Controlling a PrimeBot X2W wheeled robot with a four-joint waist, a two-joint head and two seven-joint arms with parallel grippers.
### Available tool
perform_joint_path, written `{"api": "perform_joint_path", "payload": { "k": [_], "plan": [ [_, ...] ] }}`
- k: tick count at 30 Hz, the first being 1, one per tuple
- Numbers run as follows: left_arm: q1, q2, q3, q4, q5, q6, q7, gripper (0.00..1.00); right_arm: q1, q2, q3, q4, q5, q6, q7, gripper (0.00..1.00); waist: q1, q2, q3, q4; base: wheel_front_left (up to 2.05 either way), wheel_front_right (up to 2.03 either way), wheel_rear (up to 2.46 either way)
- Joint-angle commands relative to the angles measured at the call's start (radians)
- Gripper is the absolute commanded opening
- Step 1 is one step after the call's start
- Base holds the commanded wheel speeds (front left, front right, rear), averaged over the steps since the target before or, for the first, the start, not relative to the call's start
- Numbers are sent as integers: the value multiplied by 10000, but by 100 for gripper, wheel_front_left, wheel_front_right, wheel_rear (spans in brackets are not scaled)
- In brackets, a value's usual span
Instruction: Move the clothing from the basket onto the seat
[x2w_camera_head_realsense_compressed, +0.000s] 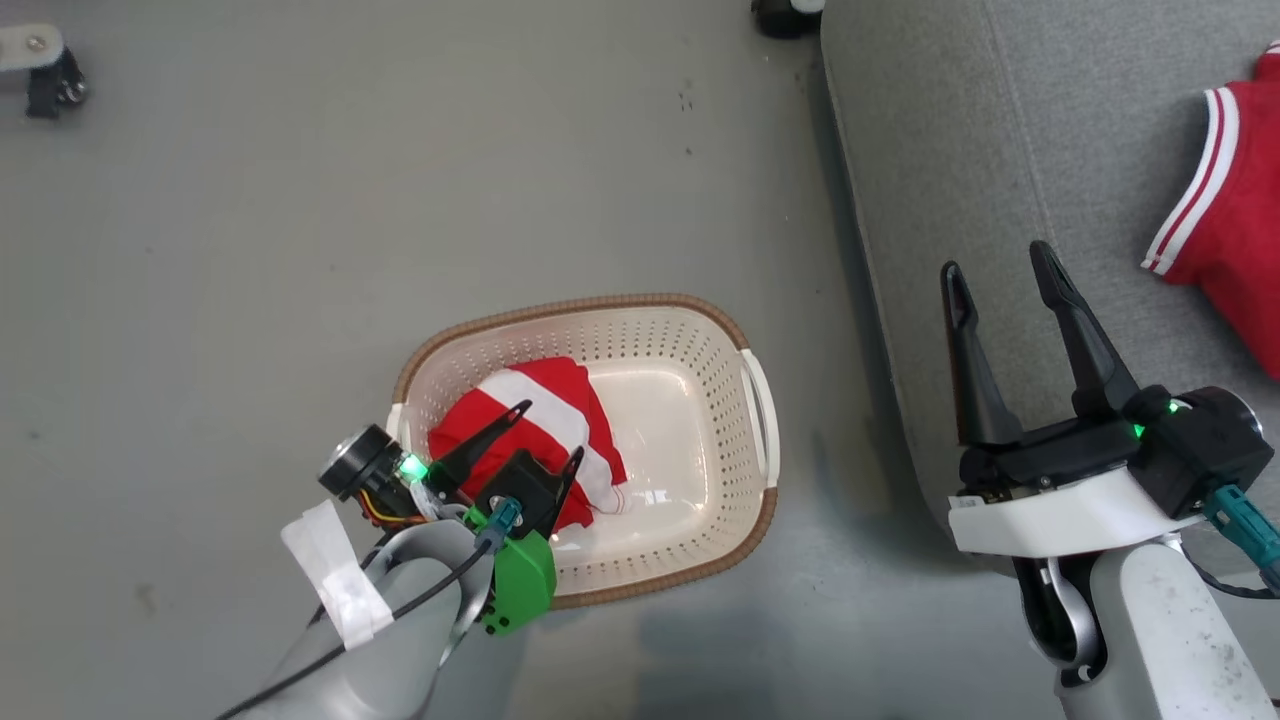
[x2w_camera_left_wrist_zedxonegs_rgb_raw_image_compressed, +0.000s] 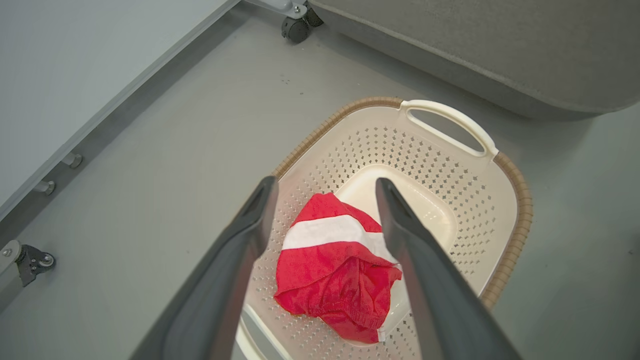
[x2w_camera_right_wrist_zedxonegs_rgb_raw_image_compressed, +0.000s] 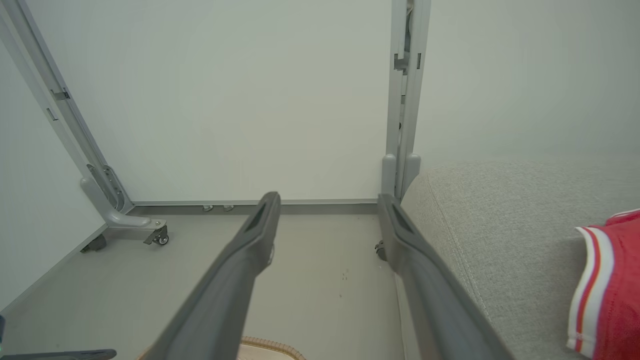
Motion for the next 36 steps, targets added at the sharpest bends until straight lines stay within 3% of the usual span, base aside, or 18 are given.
{"api": "perform_joint_path", "payload": {
  "k": [1, 13, 24, 36],
  "plan": [
    [-521, 187, -211, 346, 219, -45, -2, 100, -271, 31, 22, -83, -55, -10, -30, 100, -1, 0, 1646, -560, 0, 0, 0],
    [-3311, 136, -2241, 3635, 1099, -61, 30, 100, -1063, 281, 64, -435, 133, -10, -30, 100, -1, 0, 3625, -1040, 0, 0, 0],
    [-4819, 370, -3372, 4449, 2072, 275, 394, 100, -1692, 503, 214, -664, 103, -10, -30, 100, -1, 0, 5045, -1235, 0, 0, 0],
    [-5787, 893, -3796, 4690, 2350, 682, 1533, 100, -2100, 564, 210, -794, 276, -10, -30, 100, -1, 0, 5959, -1437, 0, 0, 0]
  ]
}}
